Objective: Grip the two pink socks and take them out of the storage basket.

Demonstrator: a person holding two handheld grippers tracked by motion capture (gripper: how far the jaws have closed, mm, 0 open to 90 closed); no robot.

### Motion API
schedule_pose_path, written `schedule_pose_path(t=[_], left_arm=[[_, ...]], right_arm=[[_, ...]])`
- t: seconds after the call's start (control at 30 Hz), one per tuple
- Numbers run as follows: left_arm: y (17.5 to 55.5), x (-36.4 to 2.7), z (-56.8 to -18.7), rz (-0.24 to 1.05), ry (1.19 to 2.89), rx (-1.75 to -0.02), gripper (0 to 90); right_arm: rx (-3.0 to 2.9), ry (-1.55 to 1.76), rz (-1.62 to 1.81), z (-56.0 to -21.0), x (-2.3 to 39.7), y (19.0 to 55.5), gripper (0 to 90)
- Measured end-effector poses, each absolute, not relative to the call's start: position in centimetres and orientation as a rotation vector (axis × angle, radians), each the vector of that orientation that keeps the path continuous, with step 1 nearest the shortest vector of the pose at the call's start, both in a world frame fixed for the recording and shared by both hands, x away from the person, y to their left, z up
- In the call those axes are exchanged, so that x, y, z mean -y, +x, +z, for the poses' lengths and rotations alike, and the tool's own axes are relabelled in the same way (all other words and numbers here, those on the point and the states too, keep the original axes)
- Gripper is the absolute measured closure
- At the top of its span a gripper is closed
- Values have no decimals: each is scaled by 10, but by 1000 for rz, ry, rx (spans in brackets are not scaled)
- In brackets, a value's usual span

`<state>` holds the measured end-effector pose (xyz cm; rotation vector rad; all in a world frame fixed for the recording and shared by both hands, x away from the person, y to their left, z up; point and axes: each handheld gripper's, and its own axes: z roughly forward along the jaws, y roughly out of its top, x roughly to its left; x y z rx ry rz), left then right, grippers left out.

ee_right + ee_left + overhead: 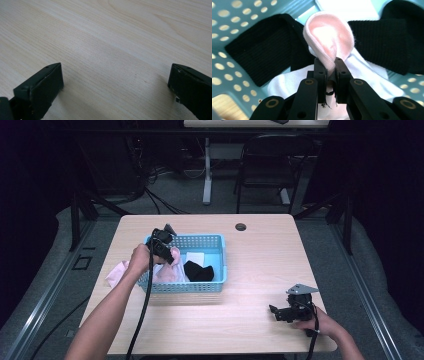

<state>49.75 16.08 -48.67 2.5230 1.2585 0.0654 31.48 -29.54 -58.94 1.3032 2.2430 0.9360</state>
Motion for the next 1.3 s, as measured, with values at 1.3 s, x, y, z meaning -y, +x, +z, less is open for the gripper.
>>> schedule_pose_path(t=[1.3], left_arm=[[463,-219,-341,242,2377,-1151,829]], right_arm=[[-2240,1307,927,-589,295,314,0]])
